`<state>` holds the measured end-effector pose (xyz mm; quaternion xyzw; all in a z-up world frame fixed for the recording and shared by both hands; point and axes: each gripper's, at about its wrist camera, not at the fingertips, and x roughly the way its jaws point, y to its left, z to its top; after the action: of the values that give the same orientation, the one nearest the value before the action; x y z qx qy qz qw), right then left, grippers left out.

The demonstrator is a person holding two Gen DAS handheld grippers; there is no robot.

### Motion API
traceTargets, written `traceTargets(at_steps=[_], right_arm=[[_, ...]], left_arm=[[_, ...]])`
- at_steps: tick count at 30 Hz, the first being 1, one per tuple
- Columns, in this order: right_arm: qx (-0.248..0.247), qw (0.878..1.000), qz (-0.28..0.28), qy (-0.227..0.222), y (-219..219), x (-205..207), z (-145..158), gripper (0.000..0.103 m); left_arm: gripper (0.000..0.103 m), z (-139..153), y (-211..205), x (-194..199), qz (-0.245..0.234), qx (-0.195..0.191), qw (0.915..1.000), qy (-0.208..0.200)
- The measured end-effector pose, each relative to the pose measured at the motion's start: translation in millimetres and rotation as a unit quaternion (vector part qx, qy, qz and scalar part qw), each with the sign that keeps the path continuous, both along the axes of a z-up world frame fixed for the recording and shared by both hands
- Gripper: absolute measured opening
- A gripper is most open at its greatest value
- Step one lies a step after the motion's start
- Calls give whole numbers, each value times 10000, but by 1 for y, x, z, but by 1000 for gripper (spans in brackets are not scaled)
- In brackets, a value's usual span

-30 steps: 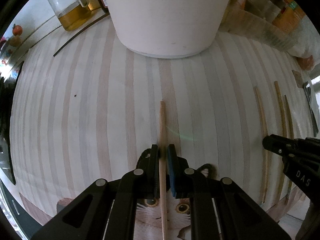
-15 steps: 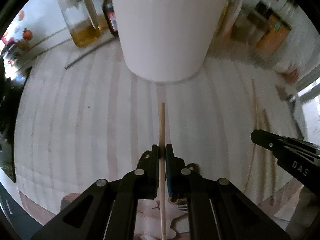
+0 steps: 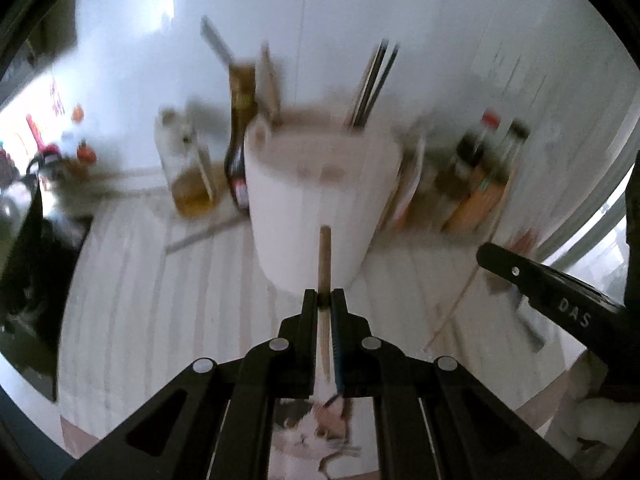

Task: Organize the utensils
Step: 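Lift both wooden chopsticks and insert them into the white holder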

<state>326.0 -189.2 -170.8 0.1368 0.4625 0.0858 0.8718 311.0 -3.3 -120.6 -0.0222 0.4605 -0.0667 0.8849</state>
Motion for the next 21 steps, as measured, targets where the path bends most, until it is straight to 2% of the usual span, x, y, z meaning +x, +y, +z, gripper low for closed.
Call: traceTargets(at_steps=[7, 14, 17, 21], right_arm=[[76, 9948, 10, -1018, -2, 29, 98, 6], [20, 9852, 77, -1712, 7, 64, 181, 5], [3, 9830, 83, -1836, 15, 85, 200, 5], [-56, 9824, 122, -1865, 30, 112, 204, 5]], left_arm=[[4, 82, -2, 18, -138, -233, 9964, -807], [4, 159, 6, 51, -53, -328, 9876, -1535], [4, 175, 12, 70, -5, -266, 9849, -1710], [4, 169, 16, 98, 10, -124, 9862, -1652]])
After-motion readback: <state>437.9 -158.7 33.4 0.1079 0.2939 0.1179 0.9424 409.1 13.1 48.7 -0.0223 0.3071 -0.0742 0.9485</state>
